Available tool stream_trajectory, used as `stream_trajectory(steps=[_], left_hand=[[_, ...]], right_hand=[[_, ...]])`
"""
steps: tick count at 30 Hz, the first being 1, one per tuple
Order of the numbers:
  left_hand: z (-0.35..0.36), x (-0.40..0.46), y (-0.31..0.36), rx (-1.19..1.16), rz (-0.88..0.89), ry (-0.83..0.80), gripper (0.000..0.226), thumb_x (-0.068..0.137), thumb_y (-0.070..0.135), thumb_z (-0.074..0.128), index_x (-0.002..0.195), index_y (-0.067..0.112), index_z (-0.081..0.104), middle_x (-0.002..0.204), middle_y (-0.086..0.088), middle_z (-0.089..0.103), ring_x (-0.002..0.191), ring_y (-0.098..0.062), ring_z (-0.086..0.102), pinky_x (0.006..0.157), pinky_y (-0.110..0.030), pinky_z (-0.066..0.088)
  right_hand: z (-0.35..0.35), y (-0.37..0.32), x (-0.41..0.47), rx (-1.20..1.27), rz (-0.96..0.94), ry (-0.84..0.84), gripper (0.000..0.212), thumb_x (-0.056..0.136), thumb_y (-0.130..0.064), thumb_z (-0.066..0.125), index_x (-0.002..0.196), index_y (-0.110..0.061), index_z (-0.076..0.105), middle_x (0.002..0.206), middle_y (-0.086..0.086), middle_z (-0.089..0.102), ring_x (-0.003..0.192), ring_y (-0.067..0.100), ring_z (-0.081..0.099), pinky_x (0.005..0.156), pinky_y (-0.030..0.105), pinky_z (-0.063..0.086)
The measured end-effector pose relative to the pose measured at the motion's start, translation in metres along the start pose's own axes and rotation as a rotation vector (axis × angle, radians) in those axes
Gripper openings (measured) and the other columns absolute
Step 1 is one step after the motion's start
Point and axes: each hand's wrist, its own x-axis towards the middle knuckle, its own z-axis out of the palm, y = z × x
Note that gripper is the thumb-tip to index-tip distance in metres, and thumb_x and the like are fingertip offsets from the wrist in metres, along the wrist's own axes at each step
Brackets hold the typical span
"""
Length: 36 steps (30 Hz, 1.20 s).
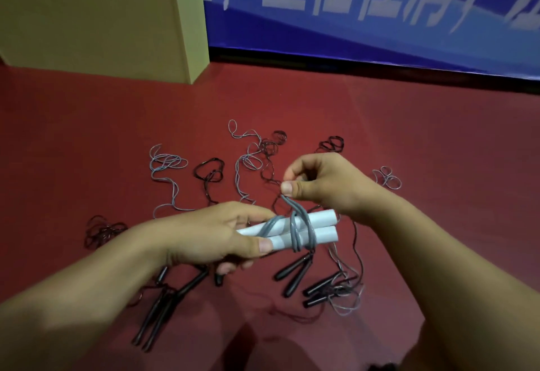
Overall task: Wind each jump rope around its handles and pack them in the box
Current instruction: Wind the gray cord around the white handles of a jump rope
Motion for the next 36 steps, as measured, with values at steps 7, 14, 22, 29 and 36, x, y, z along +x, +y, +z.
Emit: stream_trajectory(steps=[7, 14, 22, 29, 36], left_hand=[[0.002, -0.001, 0.011, -0.387, 0.216, 0.152, 0.017, 0.084, 0.028, 0.064, 0.101, 0.025, 0.067, 0.065, -0.005, 0.05, 0.04, -0.008, 0.038, 0.059, -0.034, 0.028], [0.002, 0.013, 0.007, -0.405, 0.168, 0.681, 0.008, 0.096, 0.02, 0.059, 0.1, 0.02, 0.067, 0.062, -0.002, 0.05, 0.042, -0.01, 0.034, 0.043, -0.019, 0.029], [-0.001, 0.026, -0.01, -0.126, -0.025, 0.882, 0.019, 0.101, 0.021, 0.049, 0.093, 0.006, 0.06, 0.065, -0.004, 0.055, 0.04, -0.01, 0.04, 0.043, -0.018, 0.034], [-0.016, 0.023, -0.029, 0.222, -0.127, 1.0, 0.017, 0.096, 0.024, 0.058, 0.081, 0.017, 0.061, 0.059, 0.007, 0.058, 0.043, -0.002, 0.045, 0.049, -0.02, 0.037], [-0.017, 0.025, -0.043, 0.563, -0.284, 0.894, 0.013, 0.093, 0.039, 0.059, 0.097, 0.027, 0.059, 0.08, 0.004, 0.065, 0.078, -0.024, 0.061, 0.071, -0.035, 0.048]], right_hand=[[0.02, -0.01, 0.011, 0.355, -0.045, 0.013, 0.006, 0.076, -0.014, 0.065, 0.071, -0.016, 0.063, 0.067, 0.014, 0.053, 0.057, 0.018, 0.043, 0.05, 0.021, 0.031], [0.05, -0.016, 0.011, 0.293, 0.105, 0.113, 0.018, 0.098, -0.012, 0.053, 0.088, -0.009, 0.067, 0.064, 0.005, 0.057, 0.045, 0.012, 0.042, 0.043, 0.023, 0.032], [0.049, -0.007, -0.002, -0.109, 0.143, 0.056, 0.017, 0.094, -0.02, 0.056, 0.095, -0.007, 0.066, 0.063, -0.003, 0.05, 0.056, 0.013, 0.043, 0.056, 0.028, 0.036], [0.037, -0.008, -0.018, -0.258, 0.154, -0.053, 0.024, 0.094, -0.033, 0.058, 0.088, -0.01, 0.064, 0.069, 0.002, 0.058, 0.059, 0.013, 0.047, 0.057, 0.027, 0.039], [0.039, -0.011, -0.022, -0.365, 0.014, -0.087, 0.029, 0.097, -0.035, 0.054, 0.086, -0.009, 0.06, 0.062, -0.007, 0.041, 0.054, 0.008, 0.035, 0.053, 0.026, 0.032]])
